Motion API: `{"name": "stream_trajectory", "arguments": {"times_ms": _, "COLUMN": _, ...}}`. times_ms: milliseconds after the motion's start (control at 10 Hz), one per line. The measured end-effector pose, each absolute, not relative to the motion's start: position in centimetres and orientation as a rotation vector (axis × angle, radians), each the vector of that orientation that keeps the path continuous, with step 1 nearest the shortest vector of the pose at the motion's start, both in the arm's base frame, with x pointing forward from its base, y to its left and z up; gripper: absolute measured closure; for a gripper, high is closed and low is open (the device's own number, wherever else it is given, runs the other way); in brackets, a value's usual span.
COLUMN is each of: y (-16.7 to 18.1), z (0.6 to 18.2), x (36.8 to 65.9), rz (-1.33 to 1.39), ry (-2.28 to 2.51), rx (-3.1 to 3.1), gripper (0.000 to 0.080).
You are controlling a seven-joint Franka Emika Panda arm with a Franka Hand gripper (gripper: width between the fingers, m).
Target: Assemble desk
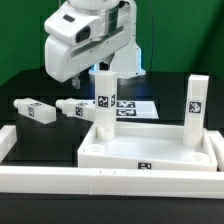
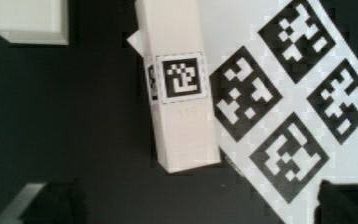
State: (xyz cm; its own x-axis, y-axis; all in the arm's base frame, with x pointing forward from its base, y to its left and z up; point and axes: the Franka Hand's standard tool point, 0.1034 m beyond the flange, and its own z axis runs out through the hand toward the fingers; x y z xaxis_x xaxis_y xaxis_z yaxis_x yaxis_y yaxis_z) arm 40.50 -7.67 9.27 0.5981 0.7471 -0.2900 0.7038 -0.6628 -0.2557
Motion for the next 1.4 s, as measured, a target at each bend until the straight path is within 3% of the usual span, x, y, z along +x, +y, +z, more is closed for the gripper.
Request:
{"name": "stream_trajectory", "arguments": {"times_ms": 200, "y": -7.4, "z": 9.1, "x": 40.4, "rz": 0.594, "ry": -1.252, "rx": -2.699, "gripper": 0.0151}}
{"name": "stream_trajectory", "arguments": {"times_ms": 400, "y": -7.3, "z": 8.4, "x": 40.7, "rz": 0.545, "ry": -1.607, "rx": -2.663, "gripper": 0.0151}}
{"name": "stream_trajectory", "arguments": {"times_ms": 700, "y": -6.8, "z": 7.9, "x": 40.7, "rz": 0.848, "ry": -1.628, "rx": -2.646, "gripper": 0.0151}}
{"name": "stream_trajectory", "arguments": {"times_ms": 900, "y": -7.3, "z": 7.4, "x": 40.3, "rz": 0.892, "ry": -1.596, "rx": -2.652, "gripper": 0.0151}}
{"name": "stream_trajectory", "arguments": {"times_ms": 1400, "y": -8.0, "z": 8.1, "x": 38.5, "rz": 0.847, "ry": -1.553, "rx": -2.661, "gripper": 0.0151}}
